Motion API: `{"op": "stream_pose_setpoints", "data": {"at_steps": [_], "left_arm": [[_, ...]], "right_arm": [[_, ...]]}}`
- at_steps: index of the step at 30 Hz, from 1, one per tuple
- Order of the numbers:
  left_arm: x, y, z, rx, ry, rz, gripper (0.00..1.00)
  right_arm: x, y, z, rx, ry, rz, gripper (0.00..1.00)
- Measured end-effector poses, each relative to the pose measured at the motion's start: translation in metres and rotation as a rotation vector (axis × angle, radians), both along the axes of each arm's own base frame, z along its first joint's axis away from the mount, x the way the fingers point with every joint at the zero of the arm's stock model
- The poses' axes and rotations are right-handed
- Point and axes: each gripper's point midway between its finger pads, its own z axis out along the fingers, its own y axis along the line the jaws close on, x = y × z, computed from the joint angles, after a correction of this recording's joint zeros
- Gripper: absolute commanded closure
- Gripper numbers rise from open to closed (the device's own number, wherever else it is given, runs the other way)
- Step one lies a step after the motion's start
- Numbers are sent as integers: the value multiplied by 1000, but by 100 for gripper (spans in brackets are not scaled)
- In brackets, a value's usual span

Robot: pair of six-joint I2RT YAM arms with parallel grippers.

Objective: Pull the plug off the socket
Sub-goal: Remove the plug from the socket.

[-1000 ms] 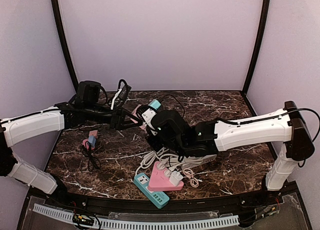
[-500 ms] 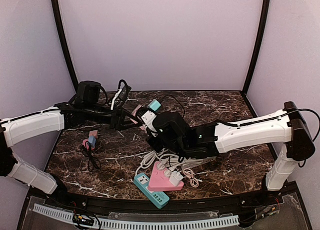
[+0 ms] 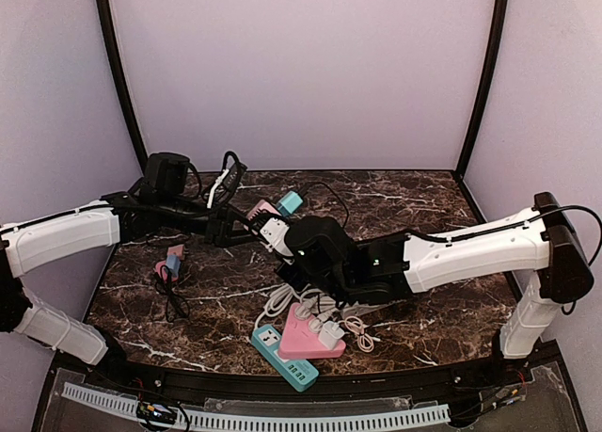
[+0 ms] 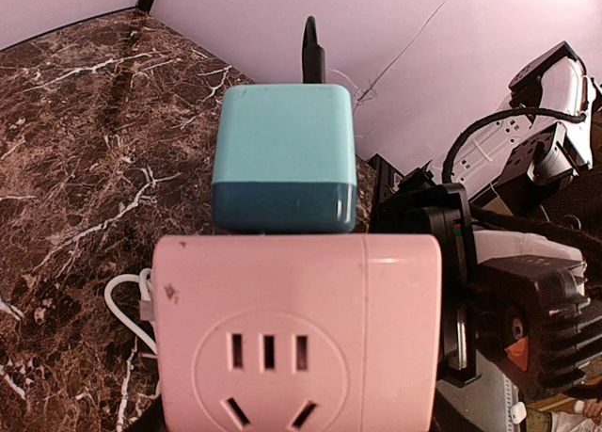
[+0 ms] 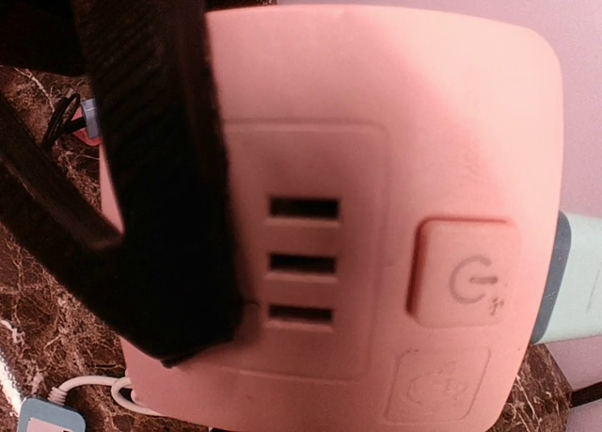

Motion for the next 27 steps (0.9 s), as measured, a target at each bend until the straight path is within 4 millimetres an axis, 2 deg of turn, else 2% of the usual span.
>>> {"op": "stream_pose_setpoints", "data": {"at_steps": [27], "left_arm": [[-5, 3, 1, 1, 8, -13, 99]], "right_arm": [[-5, -2, 1, 17, 17, -27, 100]]}}
